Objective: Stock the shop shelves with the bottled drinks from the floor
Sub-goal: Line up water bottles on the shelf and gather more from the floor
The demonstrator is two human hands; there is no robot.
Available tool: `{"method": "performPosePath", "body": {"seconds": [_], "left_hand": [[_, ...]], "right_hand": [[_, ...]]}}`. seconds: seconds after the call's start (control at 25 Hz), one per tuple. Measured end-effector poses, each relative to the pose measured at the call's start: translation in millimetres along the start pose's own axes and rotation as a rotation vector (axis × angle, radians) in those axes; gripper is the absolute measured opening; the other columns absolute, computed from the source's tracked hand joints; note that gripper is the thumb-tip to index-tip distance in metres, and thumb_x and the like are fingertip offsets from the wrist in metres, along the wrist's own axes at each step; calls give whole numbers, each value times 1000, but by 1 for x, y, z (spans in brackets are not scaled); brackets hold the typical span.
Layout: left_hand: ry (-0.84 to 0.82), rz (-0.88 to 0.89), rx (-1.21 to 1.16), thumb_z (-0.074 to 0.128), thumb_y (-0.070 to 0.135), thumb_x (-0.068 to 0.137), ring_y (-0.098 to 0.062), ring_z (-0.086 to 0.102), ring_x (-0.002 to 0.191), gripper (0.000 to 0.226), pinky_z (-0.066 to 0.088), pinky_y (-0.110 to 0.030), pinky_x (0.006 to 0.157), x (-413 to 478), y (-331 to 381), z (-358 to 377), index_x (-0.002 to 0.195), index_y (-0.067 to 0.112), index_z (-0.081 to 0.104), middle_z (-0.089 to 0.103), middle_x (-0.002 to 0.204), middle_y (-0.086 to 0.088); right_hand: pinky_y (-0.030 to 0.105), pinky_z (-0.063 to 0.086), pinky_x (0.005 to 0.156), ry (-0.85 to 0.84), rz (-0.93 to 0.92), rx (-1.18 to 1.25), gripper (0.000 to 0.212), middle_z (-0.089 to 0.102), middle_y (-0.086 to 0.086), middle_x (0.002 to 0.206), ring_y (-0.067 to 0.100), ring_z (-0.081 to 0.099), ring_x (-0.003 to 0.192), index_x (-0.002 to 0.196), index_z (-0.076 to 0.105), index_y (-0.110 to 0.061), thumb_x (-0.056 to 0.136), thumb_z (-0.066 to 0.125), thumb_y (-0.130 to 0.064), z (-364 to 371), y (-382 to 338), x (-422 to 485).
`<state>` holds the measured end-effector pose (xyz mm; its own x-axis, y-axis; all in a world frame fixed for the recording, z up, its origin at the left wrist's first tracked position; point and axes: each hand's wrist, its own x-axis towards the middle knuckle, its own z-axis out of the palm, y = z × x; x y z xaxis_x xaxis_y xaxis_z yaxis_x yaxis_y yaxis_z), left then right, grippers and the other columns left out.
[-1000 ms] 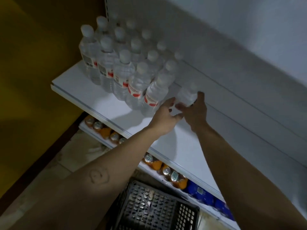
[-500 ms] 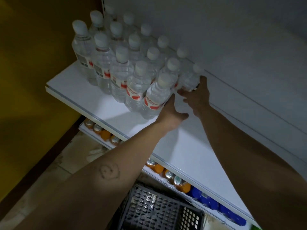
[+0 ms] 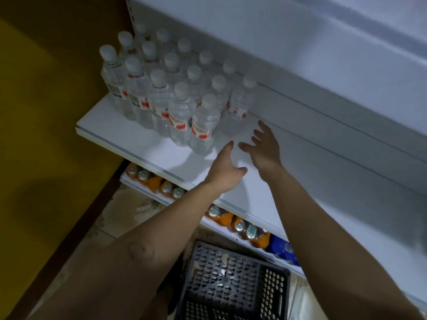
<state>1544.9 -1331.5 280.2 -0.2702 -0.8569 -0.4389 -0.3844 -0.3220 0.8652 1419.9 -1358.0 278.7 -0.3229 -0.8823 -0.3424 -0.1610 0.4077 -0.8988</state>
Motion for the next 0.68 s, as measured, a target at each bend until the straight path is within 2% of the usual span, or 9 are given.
{"method": "performPosePath", "body": {"seconds": [0.12,0.24,0.36,0.44,0.52,0.56,0.6,0.68], "left_hand": [[42,25,12,61,14,94,-12,30,142,73,26,-16,99,-38,-1,12,153,26,20,28,157,7],[87,54,47,65,15,92,-8,35,137,69,30,-20,103,-87,-8,38,150,28,30,35,151,13],[98,58,115,67,16,90,-2,41,128,63,32,-19,99,-146,-17,86,145,26,38,42,137,17],[69,71,139,66,16,91,-2,42,123,59,33,-17,97,-183,-15,122,144,23,40,42,133,17],[62,81,119,65,13,92,-2,43,121,57,35,-16,97,-215,-7,159,143,23,41,43,135,15],[55,93,112,65,12,92,0,44,121,58,36,-11,95,-228,-3,175,143,26,41,45,135,17],[49,108,122,65,11,91,5,44,118,58,37,-5,92,-242,1,196,142,29,41,46,133,20],[30,130,153,67,12,90,17,45,111,58,39,0,88,-270,10,239,136,36,41,47,128,26]], "right_hand": [[24,46,95,-11,-36,105,75,51,1,137,15,54,121,148,39,-23,84,75,-4,-30,12,-61],[18,49,87,-27,-32,113,60,59,2,128,7,61,103,141,46,-22,88,71,-9,-65,33,-129],[13,50,84,-85,-15,110,55,58,-1,127,6,60,106,139,47,-25,90,69,-10,-104,66,-198],[19,53,89,-84,8,124,55,58,-4,130,4,59,108,137,47,-30,90,70,-12,-134,92,-230],[37,54,97,-66,30,160,55,59,-5,130,7,60,112,133,50,-34,87,73,-12,-170,117,-259],[40,53,98,-45,32,174,54,61,-4,128,10,61,113,129,52,-35,86,74,-12,-187,126,-271],[39,53,99,-34,34,187,52,63,-4,126,10,62,112,125,53,-36,85,75,-12,-207,136,-286],[26,52,97,-39,58,185,50,64,-6,121,3,62,105,125,56,-30,85,75,-8,-249,147,-317]]}}
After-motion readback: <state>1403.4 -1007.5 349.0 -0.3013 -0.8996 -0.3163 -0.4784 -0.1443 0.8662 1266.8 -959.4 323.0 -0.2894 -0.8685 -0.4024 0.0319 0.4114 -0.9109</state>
